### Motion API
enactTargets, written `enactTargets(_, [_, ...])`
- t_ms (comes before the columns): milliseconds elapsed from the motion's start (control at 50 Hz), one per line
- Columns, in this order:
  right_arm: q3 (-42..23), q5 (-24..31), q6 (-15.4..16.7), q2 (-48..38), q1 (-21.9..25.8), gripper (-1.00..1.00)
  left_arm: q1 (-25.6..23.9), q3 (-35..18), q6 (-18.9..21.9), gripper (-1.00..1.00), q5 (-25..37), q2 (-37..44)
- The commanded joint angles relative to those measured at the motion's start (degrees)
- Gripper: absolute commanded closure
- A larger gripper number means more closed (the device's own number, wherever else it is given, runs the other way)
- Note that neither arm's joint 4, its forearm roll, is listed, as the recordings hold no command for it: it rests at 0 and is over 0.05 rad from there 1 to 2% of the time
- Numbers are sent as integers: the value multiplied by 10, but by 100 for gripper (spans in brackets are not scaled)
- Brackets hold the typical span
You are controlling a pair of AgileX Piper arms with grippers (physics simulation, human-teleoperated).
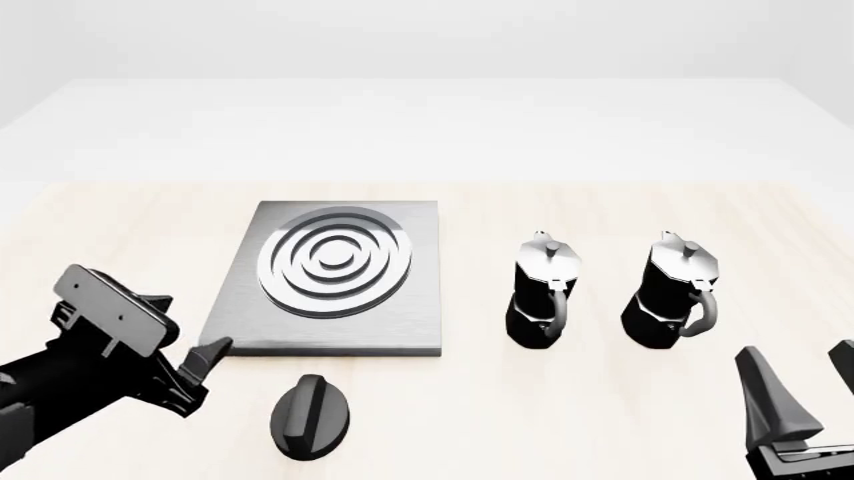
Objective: Turn off the stove.
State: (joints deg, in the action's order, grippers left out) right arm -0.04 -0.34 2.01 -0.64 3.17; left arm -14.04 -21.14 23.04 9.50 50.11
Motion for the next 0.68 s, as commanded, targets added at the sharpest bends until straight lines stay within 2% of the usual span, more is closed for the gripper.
enactTargets(20, [0, 3, 8, 4, 3, -100, 14, -8, -44, -100, 55, -84])
enactTargets(440, [0, 2, 15, 5, 8, -100, 50, -27, -134, -100, 141, -212])
enactTargets(680, [0, 1, 18, 5, 11, -100, 60, -58, -149, -100, 201, -266])
